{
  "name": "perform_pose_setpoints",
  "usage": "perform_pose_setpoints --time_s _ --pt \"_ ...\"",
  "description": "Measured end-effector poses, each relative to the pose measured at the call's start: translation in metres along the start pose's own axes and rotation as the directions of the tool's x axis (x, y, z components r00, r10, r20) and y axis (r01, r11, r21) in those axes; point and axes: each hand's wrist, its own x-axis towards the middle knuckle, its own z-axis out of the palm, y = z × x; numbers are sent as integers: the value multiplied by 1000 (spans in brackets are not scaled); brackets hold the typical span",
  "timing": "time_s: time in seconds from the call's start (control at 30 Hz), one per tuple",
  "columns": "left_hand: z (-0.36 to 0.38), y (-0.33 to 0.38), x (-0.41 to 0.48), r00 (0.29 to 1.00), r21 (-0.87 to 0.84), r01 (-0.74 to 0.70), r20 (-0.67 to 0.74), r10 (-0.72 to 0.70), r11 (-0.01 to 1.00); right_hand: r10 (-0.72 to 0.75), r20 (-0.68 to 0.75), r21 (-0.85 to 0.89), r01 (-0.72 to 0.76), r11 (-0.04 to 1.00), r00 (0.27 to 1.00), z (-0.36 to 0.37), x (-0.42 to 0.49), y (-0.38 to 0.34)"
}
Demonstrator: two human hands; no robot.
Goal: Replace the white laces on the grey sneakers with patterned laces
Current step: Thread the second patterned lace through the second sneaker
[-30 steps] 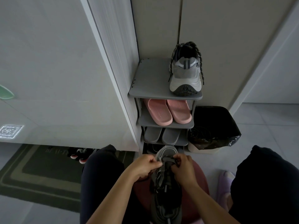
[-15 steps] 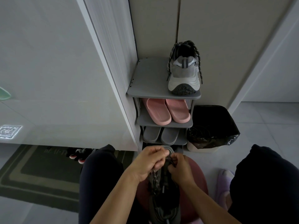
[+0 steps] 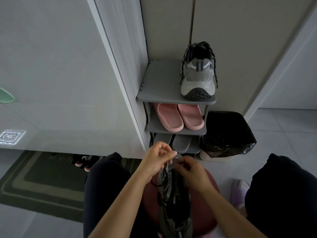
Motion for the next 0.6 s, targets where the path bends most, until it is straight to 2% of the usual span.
perform_pose_setpoints --time_s 0.03,0.1,0.2,0.3,0.37,0.5,0.6 --pt "-1 3 2 1000 5 8 22 -8 1000 32 -27 122 -28 992 999 -4 4 -7" --pt "-8 4 4 997 132 32 69 -41 991 122 -153 333 -65 941 981 -16 12 -15" --pt "-25 -9 6 996 278 88 -6 -89 957 241 -242 498 -93 862 940 -38 18 -13" --pt "-34 -28 9 991 384 117 -104 -83 916 277 -221 574 -105 812 935 -53 19 -10" --pt "-27 -41 10 991 468 122 -110 -80 875 269 -227 583 -91 807 936 -57 20 -13" --pt "0 -57 4 983 508 118 61 -172 853 214 -243 549 -48 834 946 -58 24 -21" --pt "2 -63 1 982 610 64 101 -158 790 217 -249 549 -47 835 944 -58 27 -23"
